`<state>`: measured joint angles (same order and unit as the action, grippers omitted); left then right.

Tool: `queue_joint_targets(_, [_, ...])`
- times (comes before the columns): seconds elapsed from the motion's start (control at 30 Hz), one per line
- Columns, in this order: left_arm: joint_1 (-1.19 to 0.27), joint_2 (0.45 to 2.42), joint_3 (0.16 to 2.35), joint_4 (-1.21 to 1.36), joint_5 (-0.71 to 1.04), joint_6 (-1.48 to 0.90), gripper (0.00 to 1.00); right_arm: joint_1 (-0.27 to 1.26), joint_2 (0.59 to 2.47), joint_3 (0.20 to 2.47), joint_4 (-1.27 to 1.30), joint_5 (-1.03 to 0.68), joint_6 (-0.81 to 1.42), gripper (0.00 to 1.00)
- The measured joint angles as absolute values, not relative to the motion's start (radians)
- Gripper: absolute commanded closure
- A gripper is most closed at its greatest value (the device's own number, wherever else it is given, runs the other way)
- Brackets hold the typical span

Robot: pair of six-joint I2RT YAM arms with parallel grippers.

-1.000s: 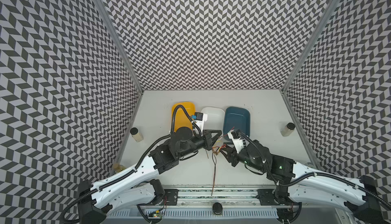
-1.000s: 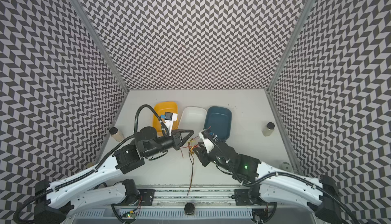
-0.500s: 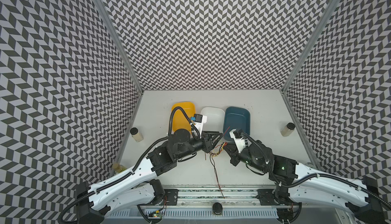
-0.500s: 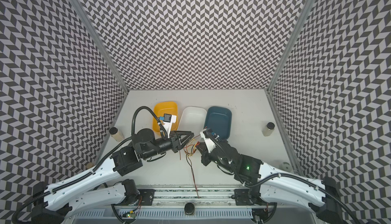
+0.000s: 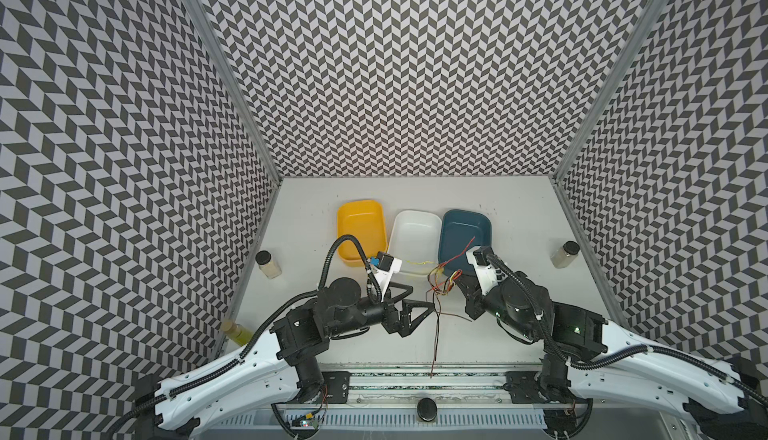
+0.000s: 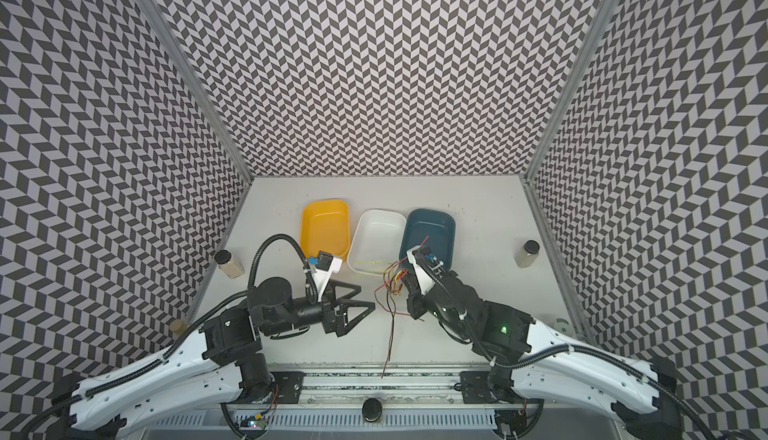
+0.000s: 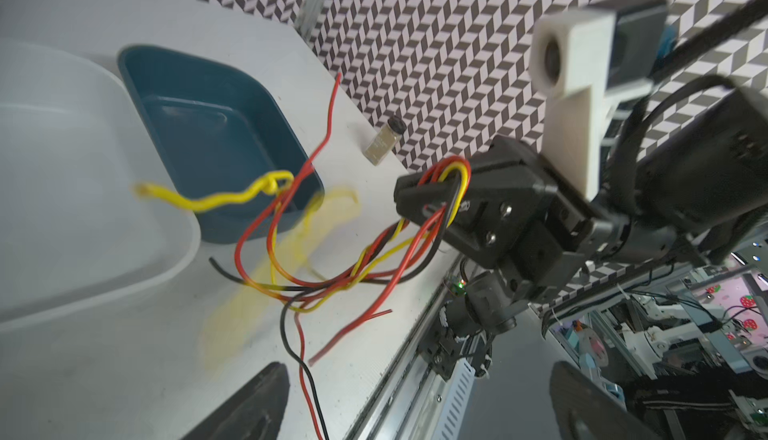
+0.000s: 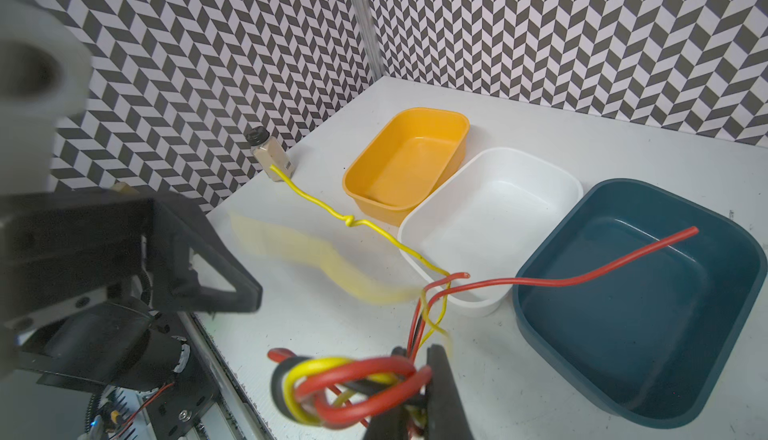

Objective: Untangle the cables

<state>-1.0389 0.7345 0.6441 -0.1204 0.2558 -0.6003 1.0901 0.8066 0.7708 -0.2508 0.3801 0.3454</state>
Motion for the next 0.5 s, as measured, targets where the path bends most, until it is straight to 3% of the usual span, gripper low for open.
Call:
queue_joint_targets(0.27, [-1.131, 0.884, 0.721, -0.133, 0.166, -0.547, 0.00, 1.090, 0.821, 0.812, -0.274, 0.340, 0.346, 1.00])
queue_joint_targets(0.5, [-1.164, 0.891, 0.746, -0.138, 0.021, -0.520, 0.00, 1.090, 0.821, 0.812, -0.290, 0.304, 0.344, 1.00])
